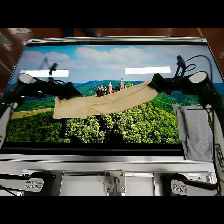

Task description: Fold the shirts.

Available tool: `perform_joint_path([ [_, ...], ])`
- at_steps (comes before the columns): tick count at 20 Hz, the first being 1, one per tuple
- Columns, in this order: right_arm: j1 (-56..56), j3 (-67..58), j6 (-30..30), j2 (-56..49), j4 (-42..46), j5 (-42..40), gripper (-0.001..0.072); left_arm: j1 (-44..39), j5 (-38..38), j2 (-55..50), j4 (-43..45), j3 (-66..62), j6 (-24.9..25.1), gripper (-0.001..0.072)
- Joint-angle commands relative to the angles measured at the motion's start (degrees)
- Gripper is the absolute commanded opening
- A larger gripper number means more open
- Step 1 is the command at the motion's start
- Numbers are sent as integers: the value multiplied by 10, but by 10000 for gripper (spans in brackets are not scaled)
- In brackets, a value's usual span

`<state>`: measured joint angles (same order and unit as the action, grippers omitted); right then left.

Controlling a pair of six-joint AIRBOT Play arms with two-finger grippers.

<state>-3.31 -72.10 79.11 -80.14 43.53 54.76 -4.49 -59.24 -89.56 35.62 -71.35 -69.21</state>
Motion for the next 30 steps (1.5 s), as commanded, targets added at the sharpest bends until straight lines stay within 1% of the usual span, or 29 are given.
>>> perform_joint_path([
  [1,-1,0,30,111,2,71,61,-132,139,-26,-50,37,1,39],
  [3,-1,0,61,169,27,79,61,-199,216,-45,-97,36,1,39],
  [4,-1,0,72,193,38,79,61,-226,234,-58,-125,32,1,38],
  [7,-1,0,92,246,60,83,61,-299,255,-104,-264,9,2,38],
  [9,-1,0,104,264,66,85,61,-339,263,-138,-332,-21,22,38],
  [12,-1,0,109,268,76,108,61,-355,258,-169,-409,-66,55,37],
  [13,-1,0,107,267,105,110,61,-347,258,-162,-417,-70,71,36],
  [14,0,0,106,266,144,108,61,-334,260,-148,-414,-69,75,35],
  [15,0,0,105,263,176,107,61,-317,260,-131,-396,-69,84,35],
  [16,0,0,102,253,184,106,61,-295,260,-107,-349,-69,85,33],
  [17,0,0,99,238,159,102,60,-270,255,-81,-288,-69,85,32],
  [18,10,0,79,220,111,84,61,-240,240,-52,-217,-69,75,33],
  [19,30,0,63,202,76,56,60,-202,221,-18,-134,-69,37,33],
  [20,59,0,57,184,60,22,61,-162,198,18,-50,-69,-5,33],
  [21,98,0,57,164,59,-17,60,-122,176,52,17,-69,-34,32],
  [23,176,0,57,118,60,-83,61,-39,128,125,104,-69,-66,33],
  [25,254,0,58,62,58,-159,61,35,89,193,111,-69,-72,34],
  [27,323,0,61,-2,45,-231,61,87,66,255,111,-69,-73,35],
  [29,376,0,62,-63,2,-289,61,113,46,302,111,-69,-94,35],
  [30,395,0,62,-90,-36,-321,61,115,29,322,111,-69,-109,35],
])
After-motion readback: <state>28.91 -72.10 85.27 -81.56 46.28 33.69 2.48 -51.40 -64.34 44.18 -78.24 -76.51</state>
